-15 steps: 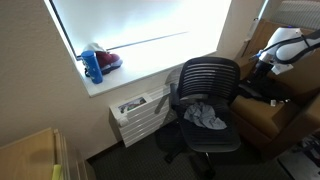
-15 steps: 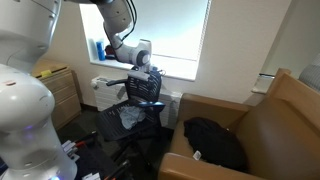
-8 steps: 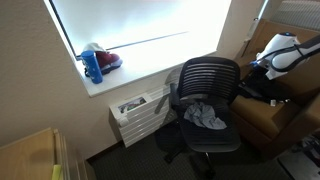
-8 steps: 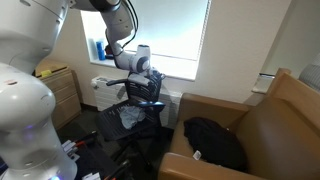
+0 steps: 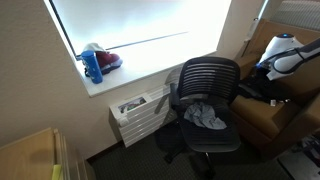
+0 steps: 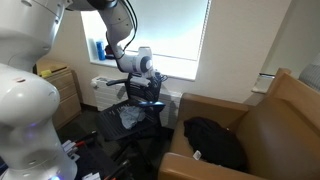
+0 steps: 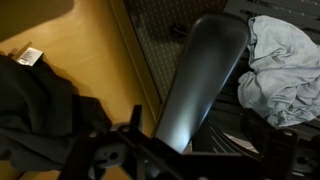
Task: Pull the black chair
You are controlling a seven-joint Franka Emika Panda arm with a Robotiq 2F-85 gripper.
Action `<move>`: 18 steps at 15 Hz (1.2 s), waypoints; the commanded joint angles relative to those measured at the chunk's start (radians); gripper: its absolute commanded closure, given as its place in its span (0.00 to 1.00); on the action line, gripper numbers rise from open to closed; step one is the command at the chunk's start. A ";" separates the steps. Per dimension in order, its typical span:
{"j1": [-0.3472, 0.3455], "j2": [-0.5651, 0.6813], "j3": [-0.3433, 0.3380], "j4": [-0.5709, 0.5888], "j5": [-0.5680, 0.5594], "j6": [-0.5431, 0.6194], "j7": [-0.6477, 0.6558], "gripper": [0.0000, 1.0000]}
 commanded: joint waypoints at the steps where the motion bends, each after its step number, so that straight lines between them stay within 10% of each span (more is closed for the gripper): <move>1: -0.011 -0.001 0.011 0.002 -0.011 0.000 0.006 0.00; 18: -0.136 0.150 0.158 0.103 0.203 -0.071 -0.068 0.00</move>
